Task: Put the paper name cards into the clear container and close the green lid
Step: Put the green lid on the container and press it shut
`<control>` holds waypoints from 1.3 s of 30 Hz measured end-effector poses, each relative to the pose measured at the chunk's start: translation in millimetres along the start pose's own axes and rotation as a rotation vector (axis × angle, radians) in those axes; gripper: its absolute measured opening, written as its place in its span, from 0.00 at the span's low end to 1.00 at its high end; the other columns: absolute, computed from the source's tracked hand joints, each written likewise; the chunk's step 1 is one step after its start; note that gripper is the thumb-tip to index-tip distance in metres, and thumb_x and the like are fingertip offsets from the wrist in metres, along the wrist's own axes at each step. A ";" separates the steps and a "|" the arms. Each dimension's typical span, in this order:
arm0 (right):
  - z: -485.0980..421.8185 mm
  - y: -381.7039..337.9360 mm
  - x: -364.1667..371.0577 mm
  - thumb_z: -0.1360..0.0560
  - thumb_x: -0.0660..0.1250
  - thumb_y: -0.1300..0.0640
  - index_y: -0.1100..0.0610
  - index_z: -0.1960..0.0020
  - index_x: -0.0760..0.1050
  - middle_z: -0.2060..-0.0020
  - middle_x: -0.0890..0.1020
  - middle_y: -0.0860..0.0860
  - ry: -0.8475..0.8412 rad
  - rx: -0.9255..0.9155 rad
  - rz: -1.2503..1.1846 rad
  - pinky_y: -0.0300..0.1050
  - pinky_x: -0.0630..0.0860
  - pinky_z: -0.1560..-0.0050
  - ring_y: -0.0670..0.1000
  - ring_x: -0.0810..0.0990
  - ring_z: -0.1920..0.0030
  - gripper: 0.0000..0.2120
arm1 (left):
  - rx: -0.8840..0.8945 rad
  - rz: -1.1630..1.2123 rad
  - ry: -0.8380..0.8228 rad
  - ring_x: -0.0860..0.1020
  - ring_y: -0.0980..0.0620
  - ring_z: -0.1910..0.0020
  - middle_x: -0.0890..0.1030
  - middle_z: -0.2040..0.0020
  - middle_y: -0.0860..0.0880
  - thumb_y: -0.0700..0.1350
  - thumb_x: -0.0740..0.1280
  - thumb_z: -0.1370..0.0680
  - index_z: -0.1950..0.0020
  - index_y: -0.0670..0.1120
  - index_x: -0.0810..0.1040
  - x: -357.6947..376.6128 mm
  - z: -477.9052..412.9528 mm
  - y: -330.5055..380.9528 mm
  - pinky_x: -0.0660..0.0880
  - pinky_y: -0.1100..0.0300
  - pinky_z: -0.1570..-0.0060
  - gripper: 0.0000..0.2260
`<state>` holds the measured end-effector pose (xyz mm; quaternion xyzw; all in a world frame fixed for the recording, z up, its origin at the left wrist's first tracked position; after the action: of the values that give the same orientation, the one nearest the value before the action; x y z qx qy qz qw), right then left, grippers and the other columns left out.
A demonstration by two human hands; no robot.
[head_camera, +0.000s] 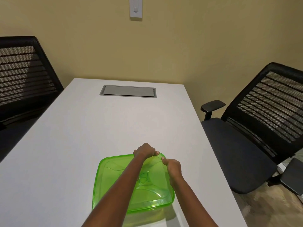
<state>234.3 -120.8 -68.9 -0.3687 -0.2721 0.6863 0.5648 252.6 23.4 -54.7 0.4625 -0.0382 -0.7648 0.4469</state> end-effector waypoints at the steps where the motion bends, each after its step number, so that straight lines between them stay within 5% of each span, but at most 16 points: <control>1: 0.7 0.3 0.3 0.27 0.67 0.59 0.62 0.66 0.75 0.60 0.78 0.60 -0.013 -0.005 -0.001 0.52 0.74 0.50 0.56 0.76 0.56 0.11 | 0.010 -0.029 0.018 0.74 0.44 0.35 0.78 0.36 0.44 0.55 0.67 0.26 0.38 0.41 0.75 0.0 2.0 -0.1 0.66 0.52 0.35 0.23; 4: 5.4 -3.0 0.6 0.26 0.66 0.58 0.69 0.59 0.78 0.63 0.76 0.58 -0.010 -0.038 0.034 0.51 0.74 0.54 0.54 0.74 0.59 0.13 | 0.093 -0.090 0.098 0.75 0.44 0.37 0.81 0.39 0.44 0.57 0.64 0.25 0.41 0.43 0.79 0.0 12.6 0.6 0.67 0.53 0.36 0.21; 7: 7.8 -4.4 0.7 0.25 0.65 0.55 0.57 0.73 0.66 0.72 0.69 0.53 0.005 -0.085 0.092 0.44 0.61 0.68 0.52 0.67 0.67 0.19 | 0.229 -0.099 0.252 0.75 0.46 0.38 0.81 0.40 0.46 0.58 0.62 0.24 0.42 0.47 0.80 -1.8 28.1 -2.7 0.67 0.53 0.37 0.19; 9: 10.5 -3.2 -1.5 0.25 0.64 0.54 0.55 0.74 0.64 0.73 0.69 0.50 0.035 -0.102 0.126 0.43 0.61 0.69 0.53 0.68 0.65 0.20 | 0.306 -0.154 0.353 0.69 0.47 0.31 0.76 0.35 0.46 0.57 0.58 0.21 0.34 0.48 0.74 0.6 38.9 -8.4 0.61 0.53 0.30 0.20; 12: 23.0 -7.2 -2.3 0.24 0.64 0.52 0.59 0.56 0.78 0.57 0.81 0.54 0.043 -0.144 0.148 0.45 0.72 0.54 0.57 0.77 0.50 0.11 | 0.346 -0.281 0.413 0.52 0.48 0.22 0.62 0.24 0.47 0.55 0.51 0.19 0.25 0.48 0.59 6.5 52.7 -22.2 0.48 0.52 0.24 0.24; 15: 35.8 -7.4 -3.6 0.23 0.62 0.51 0.61 0.38 0.71 0.38 0.76 0.59 0.082 -0.176 0.259 0.49 0.71 0.39 0.59 0.74 0.38 0.18 | 0.318 -0.362 0.431 0.46 0.48 0.21 0.51 0.21 0.46 0.56 0.48 0.19 0.22 0.48 0.51 7.1 64.5 -40.3 0.45 0.50 0.23 0.26; 22: 73.5 -1.3 6.4 0.21 0.56 0.51 0.58 0.28 0.60 0.29 0.65 0.56 0.184 -0.505 0.761 0.53 0.67 0.33 0.55 0.63 0.28 0.23 | 0.237 -0.412 0.433 0.44 0.48 0.21 0.45 0.21 0.45 0.57 0.47 0.19 0.22 0.48 0.46 0.5 92.3 -83.3 0.44 0.48 0.23 0.27; 26: 90.7 5.2 22.1 0.20 0.51 0.49 0.56 0.24 0.51 0.23 0.52 0.54 0.095 -0.642 1.014 0.50 0.53 0.25 0.51 0.48 0.22 0.27 | 0.205 -0.403 0.439 0.45 0.48 0.21 0.47 0.20 0.45 0.58 0.48 0.19 0.22 0.48 0.48 0.6 110.2 -100.1 0.44 0.48 0.23 0.28; 31: 108.3 18.5 34.8 0.20 0.49 0.47 0.55 0.24 0.51 0.23 0.51 0.55 -0.014 -0.760 1.162 0.53 0.50 0.24 0.52 0.48 0.22 0.27 | 0.174 -0.366 0.465 0.45 0.47 0.21 0.47 0.20 0.45 0.60 0.48 0.20 0.22 0.49 0.47 8.2 131.1 -118.2 0.45 0.47 0.24 0.29; 33: 116.1 24.7 35.9 0.20 0.49 0.45 0.55 0.24 0.53 0.23 0.53 0.55 -0.020 -0.792 1.214 0.54 0.51 0.24 0.53 0.50 0.23 0.27 | 0.166 -0.372 0.473 0.46 0.48 0.21 0.47 0.20 0.45 0.60 0.48 0.20 0.22 0.49 0.48 12.9 138.6 -122.3 0.45 0.47 0.24 0.29; 35: 130.5 23.4 30.9 0.20 0.47 0.44 0.58 0.29 0.66 0.28 0.66 0.59 0.086 -0.866 1.210 0.57 0.64 0.29 0.55 0.64 0.26 0.27 | 0.171 -0.375 0.484 0.46 0.48 0.21 0.47 0.20 0.45 0.60 0.48 0.21 0.22 0.50 0.48 17.8 144.2 -124.9 0.45 0.47 0.24 0.30; 37: 140.6 25.9 26.8 0.22 0.54 0.42 0.58 0.42 0.80 0.40 0.81 0.58 0.122 -0.912 1.204 0.58 0.78 0.44 0.56 0.79 0.39 0.26 | 0.178 -0.366 0.490 0.46 0.48 0.21 0.47 0.20 0.46 0.61 0.47 0.21 0.22 0.50 0.48 23.9 150.2 -127.0 0.45 0.46 0.24 0.30; 39: 148.8 28.9 21.1 0.22 0.46 0.39 0.55 0.52 0.85 0.50 0.86 0.53 0.108 -0.860 1.256 0.54 0.83 0.57 0.51 0.85 0.49 0.32 | 0.185 -0.385 0.479 0.46 0.47 0.21 0.46 0.20 0.46 0.67 0.35 0.26 0.22 0.50 0.47 28.7 159.0 -126.0 0.44 0.45 0.24 0.36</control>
<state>94.7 -100.0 -9.6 -0.6748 -0.2268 0.6932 -0.1124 48.1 21.7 -43.0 0.6667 0.0866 -0.6981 0.2462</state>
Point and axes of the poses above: each hand's wrist, its own z-axis away from the middle knuckle, its own x-axis out of the palm, y = z × x, the point moved 5 cm from there along -z, towards the middle knuckle
